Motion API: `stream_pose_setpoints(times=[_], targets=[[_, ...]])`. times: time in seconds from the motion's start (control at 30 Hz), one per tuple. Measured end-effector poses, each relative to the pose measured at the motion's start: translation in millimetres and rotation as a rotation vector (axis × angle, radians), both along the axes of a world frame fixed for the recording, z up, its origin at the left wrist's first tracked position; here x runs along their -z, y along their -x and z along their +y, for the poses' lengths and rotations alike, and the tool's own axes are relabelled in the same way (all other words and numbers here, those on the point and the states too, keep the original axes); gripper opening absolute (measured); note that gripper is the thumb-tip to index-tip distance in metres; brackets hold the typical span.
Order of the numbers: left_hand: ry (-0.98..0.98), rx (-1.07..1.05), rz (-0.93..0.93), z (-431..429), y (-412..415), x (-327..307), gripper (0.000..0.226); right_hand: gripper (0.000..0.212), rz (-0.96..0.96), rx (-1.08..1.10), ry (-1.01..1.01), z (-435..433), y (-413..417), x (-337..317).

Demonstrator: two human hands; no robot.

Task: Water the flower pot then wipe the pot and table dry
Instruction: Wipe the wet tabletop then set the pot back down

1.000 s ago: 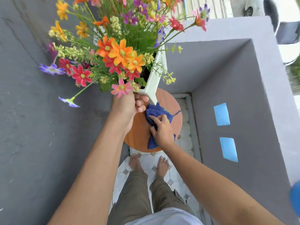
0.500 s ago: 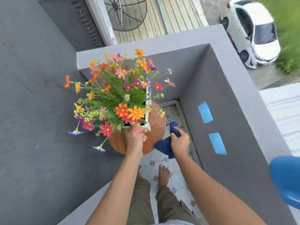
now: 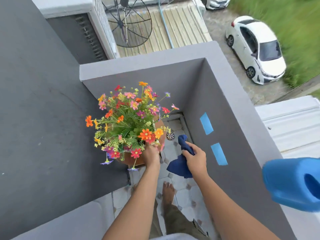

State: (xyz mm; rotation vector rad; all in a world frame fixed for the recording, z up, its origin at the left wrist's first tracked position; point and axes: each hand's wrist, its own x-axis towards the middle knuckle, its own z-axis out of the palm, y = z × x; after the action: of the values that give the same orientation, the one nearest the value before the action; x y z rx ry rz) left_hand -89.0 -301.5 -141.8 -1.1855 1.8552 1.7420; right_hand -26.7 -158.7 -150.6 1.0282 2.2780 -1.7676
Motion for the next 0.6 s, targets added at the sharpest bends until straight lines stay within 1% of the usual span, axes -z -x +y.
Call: stream_pose_setpoints(times=[0.1, 0.13, 0.23, 0.3, 0.33, 0.37, 0.43, 0.5, 0.53, 0.6], targets=[[-0.039, -0.103, -0.011, 2, 3, 9, 0.054, 0.04, 0.021, -0.014, 0.024, 3, -5, -9], [-0.053, -0.126, 0.001, 3, 4, 9, 0.056, 0.04, 0.027, -0.018, 0.024, 4, -6, -12], [-0.133, -0.147, 0.015, 4, -1, -3, 0.047, 0.038, 0.05, -0.045, 0.018, 3, -7, -23], [-0.181, -0.091, 0.022, 6, -9, -5, 0.033, 0.036, 0.062, -0.043, 0.007, 3, -12, -32], [-0.186, -0.038, 0.026, 7, -15, -5, 0.027, 0.036, 0.064, -0.036, 0.007, 2, -14, -36], [-0.184, 0.045, 0.01, 8, -20, -5, 0.028, 0.036, 0.072, -0.03, 0.007, 2, -15, -40], [-0.205, 0.262, -0.026, 12, -29, -14, 0.034, 0.037, 0.097, -0.008, -0.022, 3, -19, -55], [-0.21, 0.437, -0.023, 14, -30, -28, 0.039, 0.038, 0.12, 0.002, -0.049, 4, -22, -71], [-0.206, 0.512, 0.007, 16, -29, -39, 0.036, 0.037, 0.135, 0.005, -0.063, 6, -25, -83], [-0.168, 0.634, 0.14, 15, -29, -72, 0.029, 0.035, 0.169, 0.012, -0.091, 13, -33, -108]])
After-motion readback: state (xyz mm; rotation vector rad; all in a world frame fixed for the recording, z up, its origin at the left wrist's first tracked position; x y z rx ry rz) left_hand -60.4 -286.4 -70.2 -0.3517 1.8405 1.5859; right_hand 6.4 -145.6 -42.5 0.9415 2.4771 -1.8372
